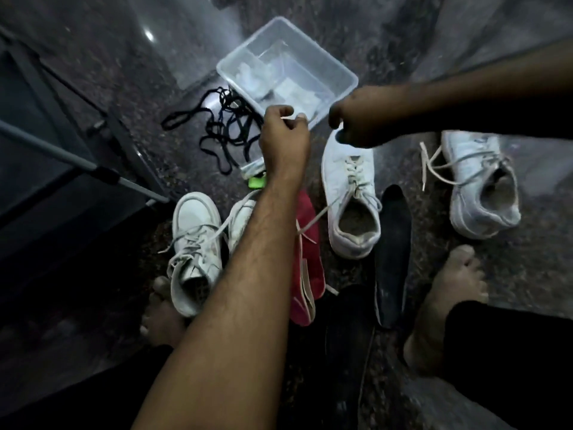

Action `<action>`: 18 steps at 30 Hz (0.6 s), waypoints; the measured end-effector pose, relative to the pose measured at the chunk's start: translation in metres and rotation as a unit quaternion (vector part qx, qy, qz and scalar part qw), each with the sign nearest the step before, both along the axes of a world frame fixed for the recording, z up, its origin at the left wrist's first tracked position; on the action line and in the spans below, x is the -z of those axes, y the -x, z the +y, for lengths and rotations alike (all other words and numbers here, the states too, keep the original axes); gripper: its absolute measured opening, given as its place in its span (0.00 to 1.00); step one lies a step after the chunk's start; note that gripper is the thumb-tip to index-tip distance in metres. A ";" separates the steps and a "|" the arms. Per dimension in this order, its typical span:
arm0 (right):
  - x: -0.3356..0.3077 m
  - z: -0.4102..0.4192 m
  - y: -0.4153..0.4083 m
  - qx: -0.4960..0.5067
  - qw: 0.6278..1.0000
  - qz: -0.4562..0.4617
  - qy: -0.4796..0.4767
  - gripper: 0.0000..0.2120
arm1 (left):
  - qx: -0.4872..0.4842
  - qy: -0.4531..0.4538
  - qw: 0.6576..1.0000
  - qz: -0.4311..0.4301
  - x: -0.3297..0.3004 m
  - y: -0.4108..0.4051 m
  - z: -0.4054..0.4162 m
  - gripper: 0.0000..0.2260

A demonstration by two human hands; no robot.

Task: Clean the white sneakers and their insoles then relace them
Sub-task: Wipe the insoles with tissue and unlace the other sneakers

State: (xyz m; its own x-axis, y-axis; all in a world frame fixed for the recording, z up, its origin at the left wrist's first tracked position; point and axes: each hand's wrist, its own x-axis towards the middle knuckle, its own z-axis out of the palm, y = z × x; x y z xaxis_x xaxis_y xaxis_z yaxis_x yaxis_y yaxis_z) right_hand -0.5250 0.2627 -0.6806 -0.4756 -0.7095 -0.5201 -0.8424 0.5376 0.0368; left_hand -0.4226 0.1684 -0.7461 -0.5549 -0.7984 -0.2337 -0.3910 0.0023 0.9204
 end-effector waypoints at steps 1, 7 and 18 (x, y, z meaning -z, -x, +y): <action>0.017 -0.013 0.003 0.113 0.992 -0.055 0.026 0.12 | -0.009 -0.032 0.999 -0.010 0.004 0.003 -0.005 0.09; 0.124 -0.066 0.005 0.575 0.709 -0.290 0.287 0.20 | -0.028 -0.075 0.996 -0.028 0.039 0.009 -0.035 0.09; 0.119 -0.046 0.072 0.445 0.853 -0.173 0.209 0.10 | 0.197 0.149 0.960 -0.133 0.048 0.007 -0.015 0.23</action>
